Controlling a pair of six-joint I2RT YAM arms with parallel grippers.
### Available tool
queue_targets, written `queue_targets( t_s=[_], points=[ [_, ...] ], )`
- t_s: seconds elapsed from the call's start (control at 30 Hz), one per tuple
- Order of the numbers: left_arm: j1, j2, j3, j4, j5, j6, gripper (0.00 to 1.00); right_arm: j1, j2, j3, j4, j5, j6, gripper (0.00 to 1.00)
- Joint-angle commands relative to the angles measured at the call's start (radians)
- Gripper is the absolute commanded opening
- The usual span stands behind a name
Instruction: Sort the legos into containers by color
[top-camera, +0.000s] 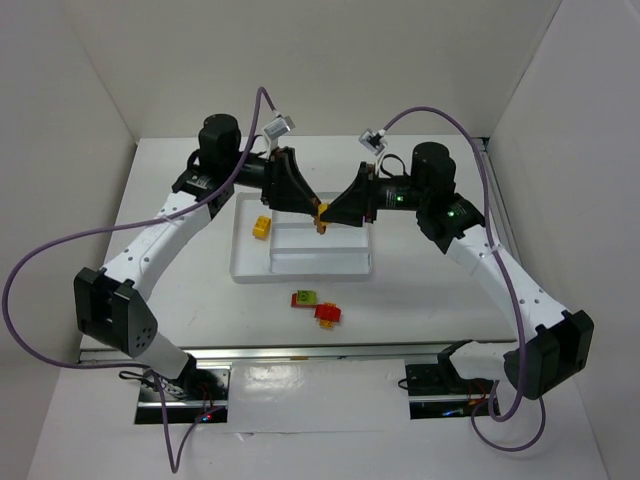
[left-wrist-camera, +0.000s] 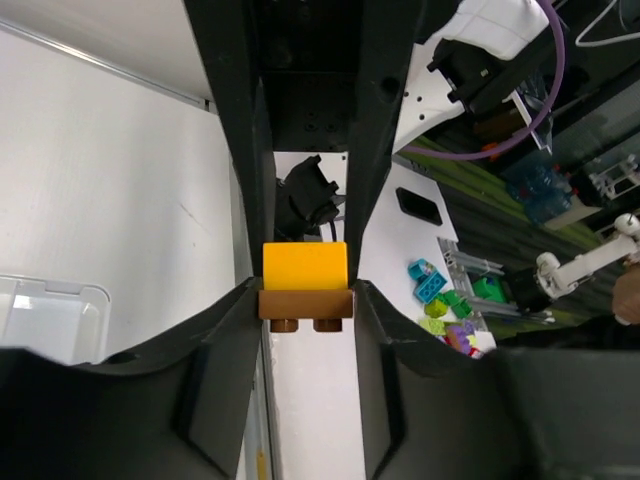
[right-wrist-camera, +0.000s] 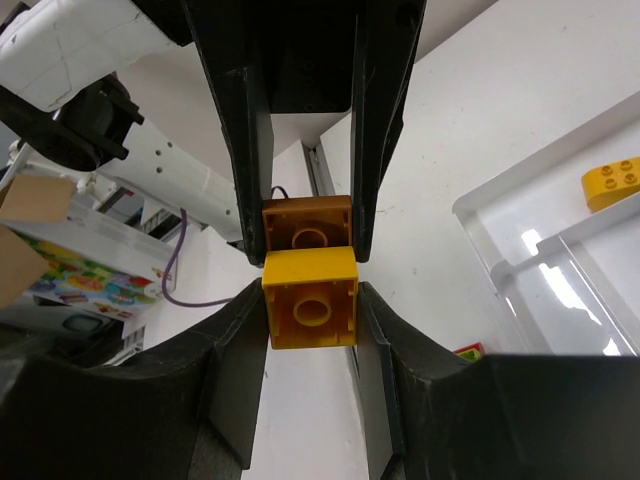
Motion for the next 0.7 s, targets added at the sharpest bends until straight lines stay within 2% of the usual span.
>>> queue_targets(
  t_s=[0.0, 0.03, 0.1, 0.2, 0.23, 0.33, 0.4, 0.57, 0.67],
  points=[
    [-0.018, -0.007, 0.067, -0.023, 0.032, 0.037, 0.47, 0.006, 0.007, -0.001, -0.022, 0.042, -0.030, 0.30],
    [-0.018, 0.002, 0.067, -0.034, 0.021, 0.049, 0.47, 0.006, 0.007, -0.001, -0.022, 0.051, -0.030, 0.30],
    [-0.018, 0.002, 0.076, -0.044, 0.021, 0.059, 0.39, 0.006, 0.007, -0.001, -0.022, 0.051, -0.030, 0.30],
    [-0.018, 0.002, 0.076, -0.072, 0.012, 0.069, 0.25, 0.006, 0.007, -0.001, -0.034, 0.087, -0.039, 0.29],
    [-0.018, 0.002, 0.085, -0.084, 0.012, 0.092, 0.14, 0.006, -0.004, -0.011, -0.045, 0.097, -0.048, 0.27],
    [-0.018, 0.011, 0.110, -0.159, 0.000, 0.129, 0.00, 0.006, -0.024, -0.011, -0.078, 0.180, -0.073, 0.25],
    [-0.018, 0.011, 0.110, -0.173, -0.011, 0.140, 0.00, 0.006, -0.036, -0.021, -0.099, 0.243, -0.082, 0.20],
    [0.030, 0.011, 0.110, -0.198, -0.002, 0.158, 0.00, 0.006, -0.082, -0.060, -0.099, 0.300, -0.073, 0.17],
    [0.056, 0.011, 0.122, -0.236, -0.002, 0.172, 0.00, 0.006, -0.094, -0.069, -0.124, 0.404, -0.064, 0.17]
  ],
)
